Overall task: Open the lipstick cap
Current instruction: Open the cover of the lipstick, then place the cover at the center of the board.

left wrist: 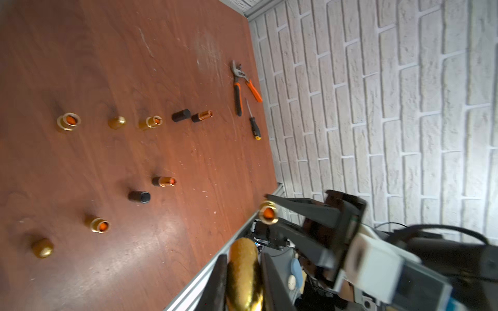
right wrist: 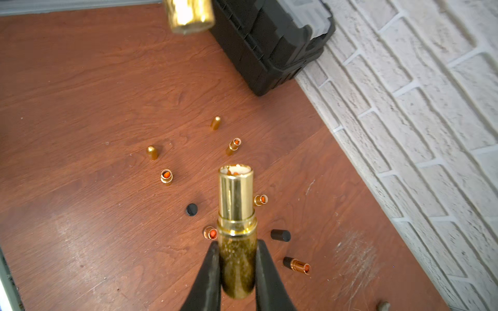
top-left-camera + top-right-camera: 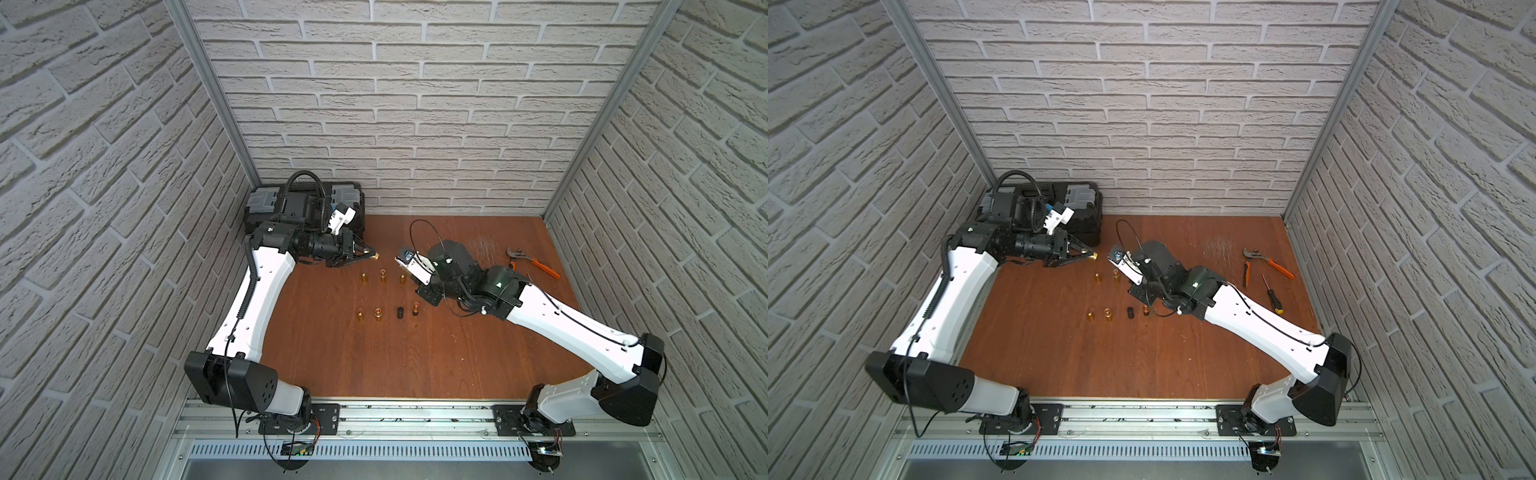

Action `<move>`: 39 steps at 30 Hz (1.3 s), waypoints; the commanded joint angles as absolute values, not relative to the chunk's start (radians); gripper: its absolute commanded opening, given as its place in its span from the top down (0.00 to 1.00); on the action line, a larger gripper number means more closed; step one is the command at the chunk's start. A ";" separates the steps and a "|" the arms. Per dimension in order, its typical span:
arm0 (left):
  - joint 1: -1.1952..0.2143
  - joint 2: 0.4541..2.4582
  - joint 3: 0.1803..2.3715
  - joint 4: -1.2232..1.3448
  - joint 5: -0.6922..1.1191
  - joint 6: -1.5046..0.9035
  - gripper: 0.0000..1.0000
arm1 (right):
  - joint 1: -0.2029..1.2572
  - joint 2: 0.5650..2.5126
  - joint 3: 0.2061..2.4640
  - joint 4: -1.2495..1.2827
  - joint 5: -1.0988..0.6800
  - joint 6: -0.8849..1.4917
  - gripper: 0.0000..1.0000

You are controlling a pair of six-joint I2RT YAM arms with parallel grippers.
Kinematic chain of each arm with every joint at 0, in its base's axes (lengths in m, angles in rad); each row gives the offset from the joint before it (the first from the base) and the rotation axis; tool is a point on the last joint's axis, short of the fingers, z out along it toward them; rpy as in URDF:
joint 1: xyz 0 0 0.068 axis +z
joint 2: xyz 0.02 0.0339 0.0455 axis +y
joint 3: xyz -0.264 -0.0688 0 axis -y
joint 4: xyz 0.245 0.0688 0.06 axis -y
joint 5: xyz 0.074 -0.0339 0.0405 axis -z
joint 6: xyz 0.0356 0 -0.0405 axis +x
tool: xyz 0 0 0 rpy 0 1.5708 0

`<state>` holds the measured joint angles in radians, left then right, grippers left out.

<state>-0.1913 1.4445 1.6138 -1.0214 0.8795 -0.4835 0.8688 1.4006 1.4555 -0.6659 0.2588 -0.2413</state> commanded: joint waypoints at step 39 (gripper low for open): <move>-0.966 2.209 1.801 -0.740 -0.076 -0.313 0.92 | 0.874 1.006 1.337 -0.760 0.397 -0.209 0.94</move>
